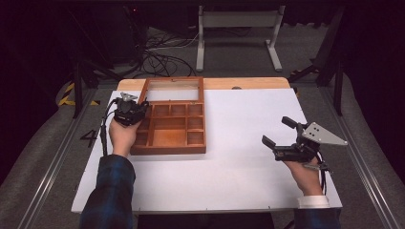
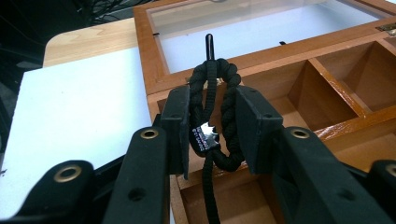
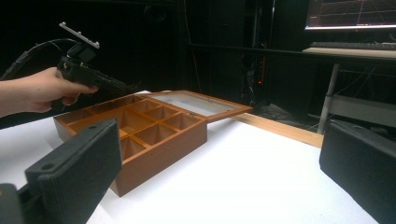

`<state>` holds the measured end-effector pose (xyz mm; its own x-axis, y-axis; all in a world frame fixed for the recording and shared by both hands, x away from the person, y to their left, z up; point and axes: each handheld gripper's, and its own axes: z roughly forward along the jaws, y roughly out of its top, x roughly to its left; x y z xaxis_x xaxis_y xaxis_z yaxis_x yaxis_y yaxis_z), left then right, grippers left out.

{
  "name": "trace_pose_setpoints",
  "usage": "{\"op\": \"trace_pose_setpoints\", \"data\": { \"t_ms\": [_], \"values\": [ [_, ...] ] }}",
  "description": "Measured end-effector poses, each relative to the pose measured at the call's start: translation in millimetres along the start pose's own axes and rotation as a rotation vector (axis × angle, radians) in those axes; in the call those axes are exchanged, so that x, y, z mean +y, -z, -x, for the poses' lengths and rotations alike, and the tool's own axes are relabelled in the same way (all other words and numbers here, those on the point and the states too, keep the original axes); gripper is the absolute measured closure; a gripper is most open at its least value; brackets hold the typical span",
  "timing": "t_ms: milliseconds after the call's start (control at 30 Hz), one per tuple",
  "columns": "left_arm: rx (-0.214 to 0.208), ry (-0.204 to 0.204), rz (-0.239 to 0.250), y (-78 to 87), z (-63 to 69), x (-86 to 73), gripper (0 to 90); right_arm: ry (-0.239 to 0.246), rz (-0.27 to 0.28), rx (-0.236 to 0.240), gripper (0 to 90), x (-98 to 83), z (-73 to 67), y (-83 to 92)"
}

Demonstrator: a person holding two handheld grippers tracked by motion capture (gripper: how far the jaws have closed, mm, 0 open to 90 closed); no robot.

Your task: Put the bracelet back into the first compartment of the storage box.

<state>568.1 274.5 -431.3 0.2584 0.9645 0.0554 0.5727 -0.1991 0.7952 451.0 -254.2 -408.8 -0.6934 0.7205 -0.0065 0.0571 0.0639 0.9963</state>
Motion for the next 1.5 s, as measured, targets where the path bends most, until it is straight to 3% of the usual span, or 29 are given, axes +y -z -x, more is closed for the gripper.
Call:
{"op": "trace_pose_setpoints", "data": {
  "t_ms": [167,433,533,800,1133,1333,1500],
  "values": [
    [0.006,-0.007,-0.012,-0.8,-0.8,-0.7,65.7,-0.005,0.002,-0.003,0.0,0.7,-0.7,0.4],
    [0.003,0.021,0.005,-1.7,-1.7,-0.5,64.1,-0.003,-0.003,-0.004,0.0,0.5,-0.2,0.2],
    [0.002,0.025,0.009,-2.0,-2.2,-0.6,59.7,-0.001,-0.003,-0.003,0.0,0.4,-0.1,-0.2],
    [-0.007,0.038,0.071,4.1,-6.0,0.3,52.3,-0.003,-0.006,-0.003,0.0,0.2,-0.2,-0.3],
    [-0.010,0.063,0.045,8.4,-11.5,-3.8,50.3,0.000,-0.004,-0.003,0.0,0.3,0.0,-0.3],
    [-0.040,0.070,0.091,19.7,-10.0,-2.6,55.5,0.000,-0.006,-0.006,0.0,0.3,0.1,-0.2],
    [-0.071,0.045,0.134,24.0,-7.0,-3.7,51.1,-0.002,-0.005,-0.005,0.0,0.2,-0.7,-0.6]
  ]
}}
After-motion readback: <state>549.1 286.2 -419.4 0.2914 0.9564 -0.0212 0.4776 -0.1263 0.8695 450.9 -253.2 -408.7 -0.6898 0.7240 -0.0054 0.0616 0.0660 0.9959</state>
